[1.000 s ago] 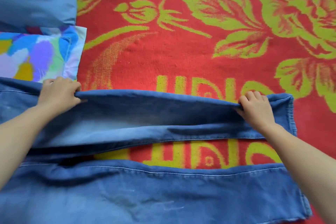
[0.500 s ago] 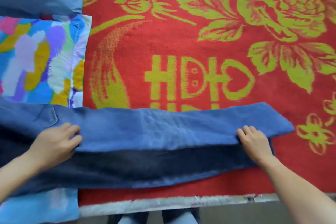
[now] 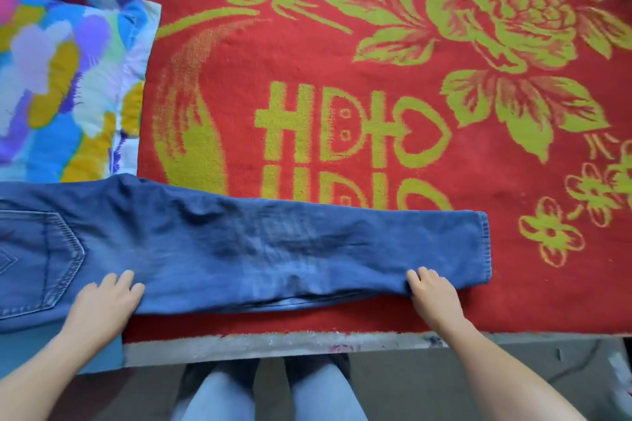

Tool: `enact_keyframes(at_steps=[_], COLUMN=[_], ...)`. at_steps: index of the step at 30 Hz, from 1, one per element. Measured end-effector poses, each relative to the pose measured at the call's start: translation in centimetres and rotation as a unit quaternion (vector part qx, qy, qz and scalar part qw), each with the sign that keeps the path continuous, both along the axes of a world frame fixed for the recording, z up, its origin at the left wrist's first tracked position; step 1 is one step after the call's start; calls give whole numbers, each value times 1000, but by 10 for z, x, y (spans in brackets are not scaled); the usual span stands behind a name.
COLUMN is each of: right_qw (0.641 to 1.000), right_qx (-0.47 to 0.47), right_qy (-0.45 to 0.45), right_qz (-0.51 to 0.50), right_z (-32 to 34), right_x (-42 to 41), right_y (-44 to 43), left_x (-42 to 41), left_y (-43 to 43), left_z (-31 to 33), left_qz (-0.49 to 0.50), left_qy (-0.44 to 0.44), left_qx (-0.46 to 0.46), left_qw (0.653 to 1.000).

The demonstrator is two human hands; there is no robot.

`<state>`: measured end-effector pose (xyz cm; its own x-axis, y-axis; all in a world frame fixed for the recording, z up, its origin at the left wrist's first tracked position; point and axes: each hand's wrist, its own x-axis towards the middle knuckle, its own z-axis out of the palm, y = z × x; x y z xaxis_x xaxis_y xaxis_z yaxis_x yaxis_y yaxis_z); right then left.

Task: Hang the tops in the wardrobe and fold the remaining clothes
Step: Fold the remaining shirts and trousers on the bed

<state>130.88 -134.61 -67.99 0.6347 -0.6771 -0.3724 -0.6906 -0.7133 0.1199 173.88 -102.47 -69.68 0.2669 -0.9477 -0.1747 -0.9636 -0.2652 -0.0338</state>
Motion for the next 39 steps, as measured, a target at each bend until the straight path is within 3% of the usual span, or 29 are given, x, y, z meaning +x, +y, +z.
enact_keyframes(at_steps=[2,5,8,13,16,19,21,22,25,26,28,30,32,35,37,38,39], right_qw=[994,972,988,991,981,959,944,936,937,936,946,948,944,937,927,929,936], right_qx=[22,103,52,82,80,106,143,179,248,272,264,233,261,245,272,288,292], right_qy=[101,206,148,-13,-33,-94,-122,-122,-90,-61,-4,-75,-28,-63,-6,3,2], right_qz=[23,-53,-14,102,174,245,270,276,230,214,190,204,199,242,259,234,199], right_z=[4,3,9,-2,8,15,16,17,18,20,15,15,13,13,13,14,14], right_x=[7,18,61,151,231,307,349,368,401,408,414,414,415,413,404,397,389], right_y=[0,-4,6,40,89,148,194,220,268,275,284,287,287,282,278,273,263], left_x=[-9,-15,-15,1,23,64,99,118,167,178,193,202,210,211,197,188,177], left_y=[-2,-5,6,27,44,64,81,95,119,126,134,133,134,144,140,131,114], left_z=[2,11,16,20,35,57,72,80,85,83,78,84,87,86,80,77,75], left_qz=[33,60,89,57,30,121,262,370,639,655,629,603,577,621,648,634,588], left_qy=[-14,-26,-42,-47,-38,-74,-99,-80,119,172,196,159,119,106,83,63,47], left_qx=[-17,-26,1,34,-50,-151,-161,-151,-105,-91,-87,-110,-151,-102,-78,-97,-123], left_qw=[999,998,995,997,998,978,946,913,752,731,747,774,794,770,753,765,798])
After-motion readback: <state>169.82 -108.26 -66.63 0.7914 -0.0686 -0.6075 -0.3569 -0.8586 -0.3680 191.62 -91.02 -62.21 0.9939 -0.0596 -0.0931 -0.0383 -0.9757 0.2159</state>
